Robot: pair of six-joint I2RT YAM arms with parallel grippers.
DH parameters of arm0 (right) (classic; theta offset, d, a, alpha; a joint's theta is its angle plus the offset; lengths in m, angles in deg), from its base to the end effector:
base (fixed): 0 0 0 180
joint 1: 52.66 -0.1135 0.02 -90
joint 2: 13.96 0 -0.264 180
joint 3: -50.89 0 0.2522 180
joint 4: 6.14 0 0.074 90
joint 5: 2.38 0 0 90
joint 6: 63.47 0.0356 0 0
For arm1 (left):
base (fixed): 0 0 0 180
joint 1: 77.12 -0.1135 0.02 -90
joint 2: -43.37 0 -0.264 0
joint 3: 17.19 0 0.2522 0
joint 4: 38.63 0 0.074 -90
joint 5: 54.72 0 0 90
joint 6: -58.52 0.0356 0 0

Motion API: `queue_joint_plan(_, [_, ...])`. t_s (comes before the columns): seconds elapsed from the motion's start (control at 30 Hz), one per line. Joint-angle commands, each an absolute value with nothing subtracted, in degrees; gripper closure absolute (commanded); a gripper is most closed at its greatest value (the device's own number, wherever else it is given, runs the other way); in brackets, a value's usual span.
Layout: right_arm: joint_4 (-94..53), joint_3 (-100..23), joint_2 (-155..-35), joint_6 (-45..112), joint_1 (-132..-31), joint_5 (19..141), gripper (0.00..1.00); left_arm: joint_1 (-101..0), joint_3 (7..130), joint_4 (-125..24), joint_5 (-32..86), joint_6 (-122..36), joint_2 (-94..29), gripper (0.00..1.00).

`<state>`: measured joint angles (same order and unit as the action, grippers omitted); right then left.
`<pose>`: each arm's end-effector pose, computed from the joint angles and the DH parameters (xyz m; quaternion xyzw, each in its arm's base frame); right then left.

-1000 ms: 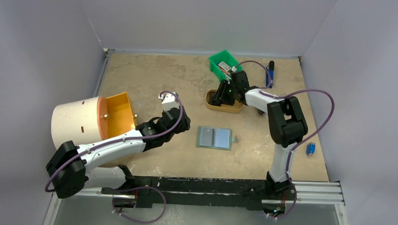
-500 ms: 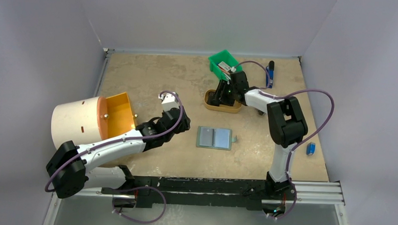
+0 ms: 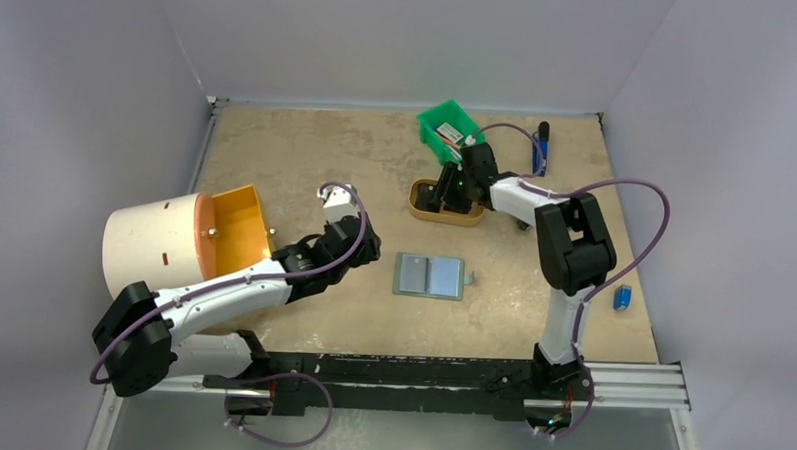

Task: Put the credit cards into the card holder
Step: Adjust the credit card in the storage box, then pick up the credit card from the storage box.

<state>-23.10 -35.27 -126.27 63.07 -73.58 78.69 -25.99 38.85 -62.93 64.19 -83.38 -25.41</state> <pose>0.3962 0.1574 0.1720 0.0936 0.9104 0.2533 0.3135 0.1730 -0.1873 0.2406 -0.1171 0.8660 -0.1989 0.4436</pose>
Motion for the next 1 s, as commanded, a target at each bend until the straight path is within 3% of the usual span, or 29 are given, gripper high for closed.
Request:
queue_joint_plan(0.0, [-24.14, -35.97, -125.28, 63.12, -73.11, 80.49, 0.50, -26.10, 39.15, -62.23, 65.69, -83.87, -23.87, 0.65])
queue_joint_plan(0.43, [-21.09, -32.19, -122.73, 63.97, -72.00, 80.32, 0.56, -26.06, 39.88, -62.32, 65.69, -83.59, -24.84, 0.65])
queue_joint_plan(0.63, [-20.29, -31.11, -122.20, 64.27, -71.78, 80.35, 0.47, -26.10, 39.72, -62.23, 65.52, -83.82, -25.01, 0.65])
queue_joint_plan(0.97, [-18.35, -29.57, -120.65, 64.59, -71.58, 80.45, 0.61, -26.13, 39.57, -62.27, 65.43, -84.03, -25.19, 0.65])
